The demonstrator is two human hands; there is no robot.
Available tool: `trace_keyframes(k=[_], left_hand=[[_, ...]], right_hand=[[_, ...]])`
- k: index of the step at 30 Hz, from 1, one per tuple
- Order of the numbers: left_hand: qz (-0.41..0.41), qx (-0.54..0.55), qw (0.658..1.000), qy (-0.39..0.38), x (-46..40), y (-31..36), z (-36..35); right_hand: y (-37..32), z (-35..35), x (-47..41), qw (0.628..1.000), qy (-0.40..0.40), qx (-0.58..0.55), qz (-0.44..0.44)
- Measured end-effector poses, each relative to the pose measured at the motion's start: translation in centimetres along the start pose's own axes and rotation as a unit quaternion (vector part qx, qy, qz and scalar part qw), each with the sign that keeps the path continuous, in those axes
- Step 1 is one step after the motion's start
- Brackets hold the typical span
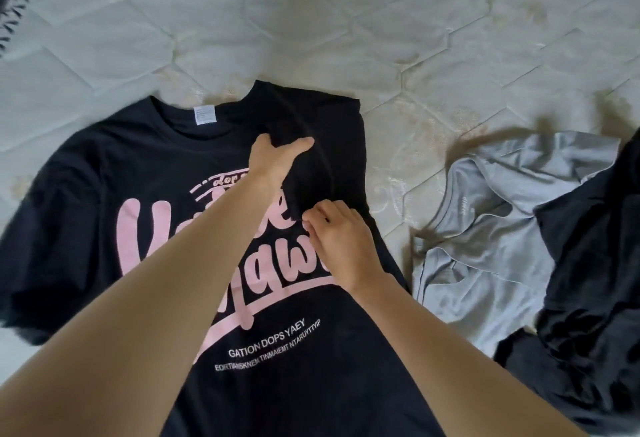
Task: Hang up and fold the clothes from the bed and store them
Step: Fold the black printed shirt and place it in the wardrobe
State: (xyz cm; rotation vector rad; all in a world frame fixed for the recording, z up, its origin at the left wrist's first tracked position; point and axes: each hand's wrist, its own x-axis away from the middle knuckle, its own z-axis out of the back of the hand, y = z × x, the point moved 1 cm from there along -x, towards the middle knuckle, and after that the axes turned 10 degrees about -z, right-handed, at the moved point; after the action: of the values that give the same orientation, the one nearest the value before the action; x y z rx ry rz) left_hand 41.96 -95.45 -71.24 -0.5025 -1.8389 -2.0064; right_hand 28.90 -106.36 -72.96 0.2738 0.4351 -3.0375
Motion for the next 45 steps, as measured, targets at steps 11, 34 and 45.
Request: trace_keyframes(k=[11, 34, 45], left_hand=[[0.05, 0.089, 0.994, 0.044, -0.6, -0.9, 0.9], [-0.537, -0.561, 0.594, -0.209, 0.5, -3.9, -4.7], [-0.435, -0.644, 0.599, -0.195, -5.3, -1.0, -9.5]], right_hand=[[2.6, 0.7, 0.1, 0.99, -0.051, 0.1, -0.084], [2.8, -0.7, 4.4, 0.993, 0.075, 0.033, -0.081], [3.3, -1.2, 5.0, 0.997, 0.016, 0.025, -0.074]])
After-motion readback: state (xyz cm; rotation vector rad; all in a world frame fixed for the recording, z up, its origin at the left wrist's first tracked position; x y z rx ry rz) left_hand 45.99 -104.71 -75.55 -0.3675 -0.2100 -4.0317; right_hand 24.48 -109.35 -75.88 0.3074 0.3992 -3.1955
